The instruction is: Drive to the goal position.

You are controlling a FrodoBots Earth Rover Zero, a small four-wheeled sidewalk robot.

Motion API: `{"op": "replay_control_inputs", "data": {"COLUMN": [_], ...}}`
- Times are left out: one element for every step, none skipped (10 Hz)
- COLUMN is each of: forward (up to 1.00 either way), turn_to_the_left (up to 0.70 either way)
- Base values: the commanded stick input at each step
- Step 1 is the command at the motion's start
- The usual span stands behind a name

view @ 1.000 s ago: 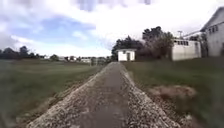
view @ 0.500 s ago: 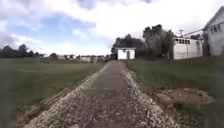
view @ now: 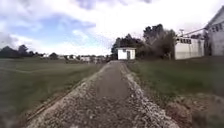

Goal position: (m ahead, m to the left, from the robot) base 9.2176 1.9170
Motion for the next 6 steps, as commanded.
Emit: {"op": "replay_control_inputs", "data": {"forward": [0.85,0.85,0.85,0.85,0.85,0.85], "turn_to_the_left": [0.00,0.00,0.00,0.00,-0.14,-0.34]}}
